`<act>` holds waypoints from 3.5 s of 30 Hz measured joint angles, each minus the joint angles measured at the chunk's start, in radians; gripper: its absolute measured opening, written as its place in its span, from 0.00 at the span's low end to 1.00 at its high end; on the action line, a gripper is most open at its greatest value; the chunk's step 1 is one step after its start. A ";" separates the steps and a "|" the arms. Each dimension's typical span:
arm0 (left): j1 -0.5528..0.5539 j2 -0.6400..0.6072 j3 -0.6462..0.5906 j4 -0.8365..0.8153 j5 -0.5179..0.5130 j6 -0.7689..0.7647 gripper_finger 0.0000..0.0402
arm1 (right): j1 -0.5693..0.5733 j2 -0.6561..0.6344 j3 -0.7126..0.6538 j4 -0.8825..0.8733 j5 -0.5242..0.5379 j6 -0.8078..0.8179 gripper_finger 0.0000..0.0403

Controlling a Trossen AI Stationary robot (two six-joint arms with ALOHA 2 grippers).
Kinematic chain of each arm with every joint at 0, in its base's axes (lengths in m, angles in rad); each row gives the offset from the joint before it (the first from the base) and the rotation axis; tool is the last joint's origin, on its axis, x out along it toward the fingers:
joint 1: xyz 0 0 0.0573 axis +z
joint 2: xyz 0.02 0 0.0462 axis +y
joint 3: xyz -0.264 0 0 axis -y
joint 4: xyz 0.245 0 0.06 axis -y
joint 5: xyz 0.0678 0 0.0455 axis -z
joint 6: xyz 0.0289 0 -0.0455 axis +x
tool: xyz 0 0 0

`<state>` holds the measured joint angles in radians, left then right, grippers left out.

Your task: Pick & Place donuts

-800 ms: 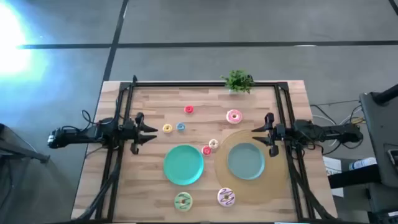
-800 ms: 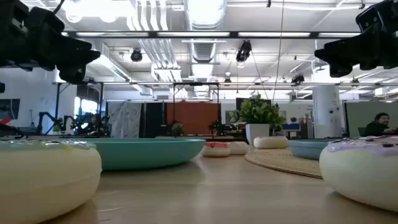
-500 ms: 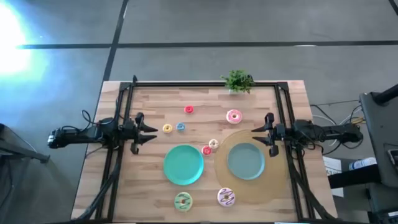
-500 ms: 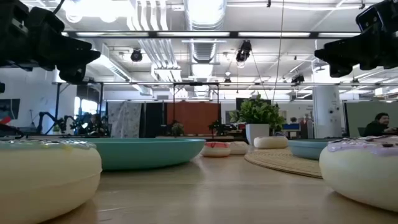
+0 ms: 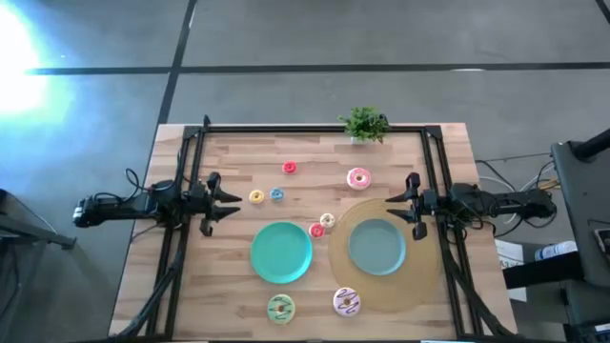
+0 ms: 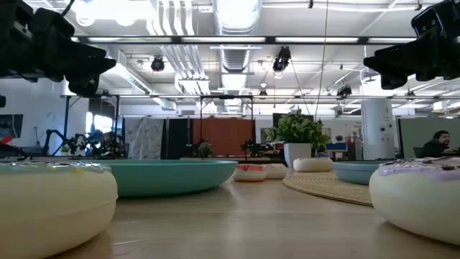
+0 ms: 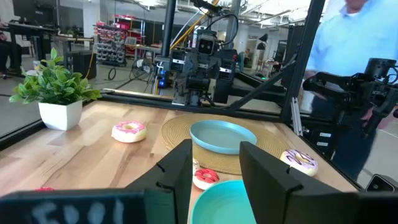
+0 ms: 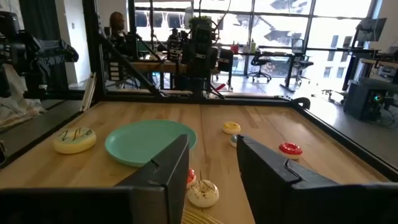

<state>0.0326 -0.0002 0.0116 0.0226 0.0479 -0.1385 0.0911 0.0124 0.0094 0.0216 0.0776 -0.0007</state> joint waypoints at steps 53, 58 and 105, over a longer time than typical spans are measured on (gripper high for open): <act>0.000 0.000 0.000 0.000 0.000 0.000 0.27 | -0.160 0.605 0.160 0.019 0.481 1.203 0.28; 0.000 0.000 0.000 0.000 0.000 0.000 0.27 | -0.252 0.803 0.320 -0.064 0.376 1.049 0.29; 0.000 0.000 0.000 -0.001 0.000 0.000 0.27 | -0.605 1.173 0.676 -0.565 -0.035 1.005 0.56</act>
<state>0.0326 -0.0002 0.0116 0.0221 0.0479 -0.1385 -0.5142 1.1851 0.6849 -0.5430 0.0425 1.0043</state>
